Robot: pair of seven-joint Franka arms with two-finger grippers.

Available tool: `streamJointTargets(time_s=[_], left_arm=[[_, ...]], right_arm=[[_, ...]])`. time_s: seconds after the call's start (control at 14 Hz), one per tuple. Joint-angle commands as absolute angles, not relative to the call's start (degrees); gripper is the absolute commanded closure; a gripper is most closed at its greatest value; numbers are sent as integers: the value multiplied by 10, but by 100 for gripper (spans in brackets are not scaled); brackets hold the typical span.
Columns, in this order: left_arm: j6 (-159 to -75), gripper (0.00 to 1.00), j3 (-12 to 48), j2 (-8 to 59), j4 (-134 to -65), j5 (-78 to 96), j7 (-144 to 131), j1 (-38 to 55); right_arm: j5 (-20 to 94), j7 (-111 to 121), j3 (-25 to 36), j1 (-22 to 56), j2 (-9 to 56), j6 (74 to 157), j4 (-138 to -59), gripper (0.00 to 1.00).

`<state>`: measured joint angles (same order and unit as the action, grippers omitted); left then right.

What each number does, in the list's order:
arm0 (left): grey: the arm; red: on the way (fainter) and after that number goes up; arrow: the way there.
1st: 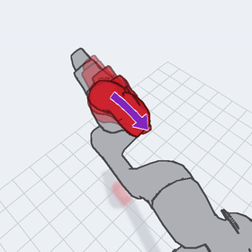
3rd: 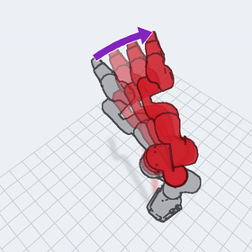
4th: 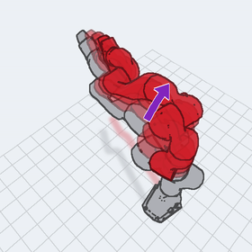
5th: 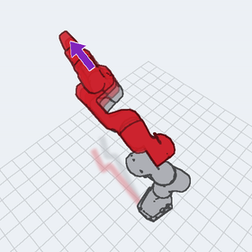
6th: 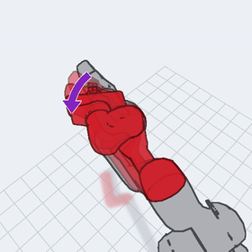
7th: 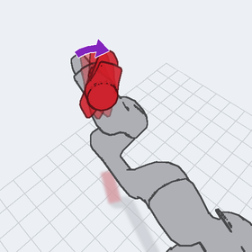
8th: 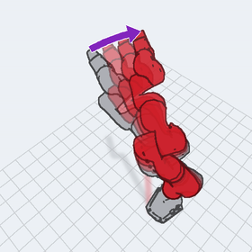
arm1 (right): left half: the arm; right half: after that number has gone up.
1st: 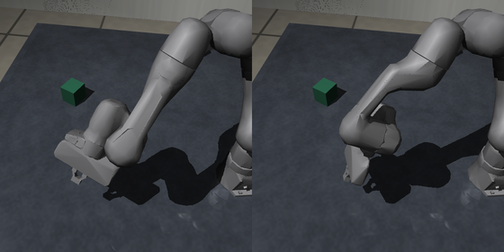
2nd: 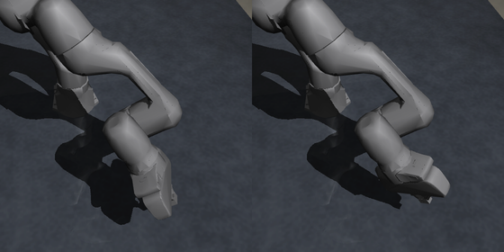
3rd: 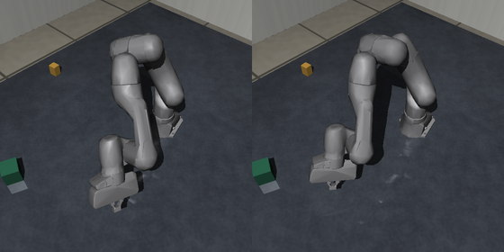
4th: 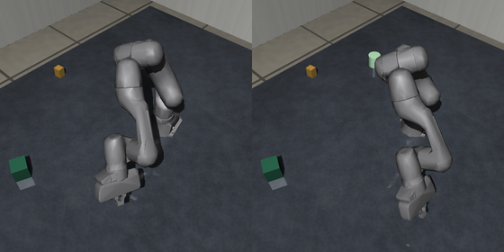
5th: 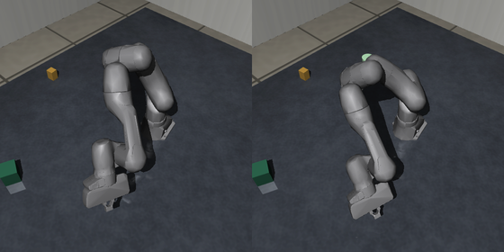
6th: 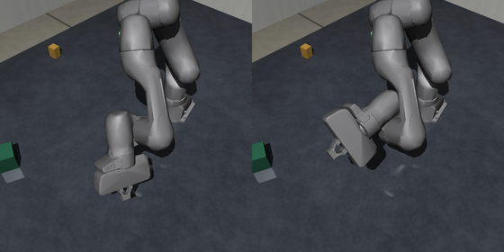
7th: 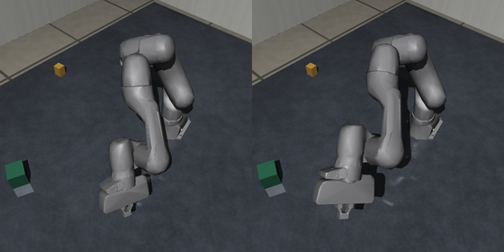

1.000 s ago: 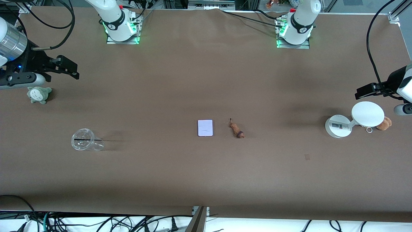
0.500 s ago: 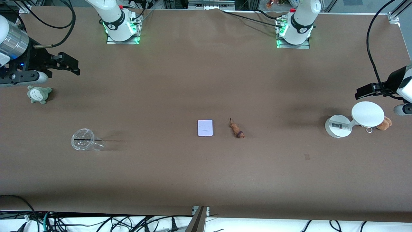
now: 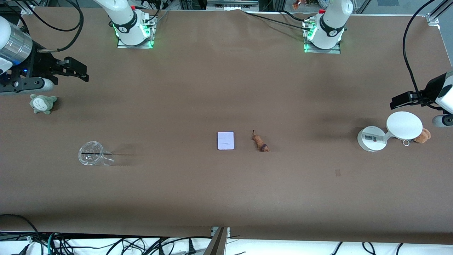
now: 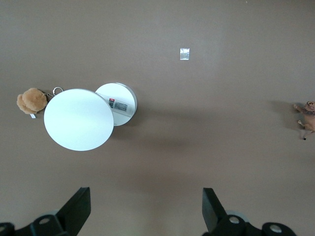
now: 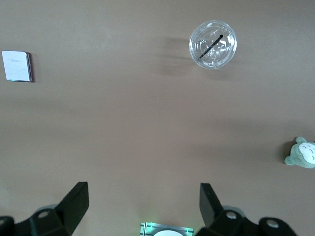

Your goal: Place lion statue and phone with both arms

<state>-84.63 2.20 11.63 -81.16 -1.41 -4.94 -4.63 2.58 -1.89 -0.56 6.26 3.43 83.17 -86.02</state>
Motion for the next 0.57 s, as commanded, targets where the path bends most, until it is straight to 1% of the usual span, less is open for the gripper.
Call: streamJointTargets(time_s=[0.0,0.14,0.36,0.5], left_arm=[[-833,0,20,126,-794,1,-40,-47],[-835,0,22,137,-794,5,-34,-41],[-848,0,26,160,-792,68,-50,-39],[-901,0,27,184,-793,100,-73,-28]], right_arm=[[32,-25,-10,62,39,824,-853,0],[40,-26,-9,66,40,826,-854,0],[46,-25,-9,67,44,827,-854,0],[46,-25,-9,67,44,826,-854,0]])
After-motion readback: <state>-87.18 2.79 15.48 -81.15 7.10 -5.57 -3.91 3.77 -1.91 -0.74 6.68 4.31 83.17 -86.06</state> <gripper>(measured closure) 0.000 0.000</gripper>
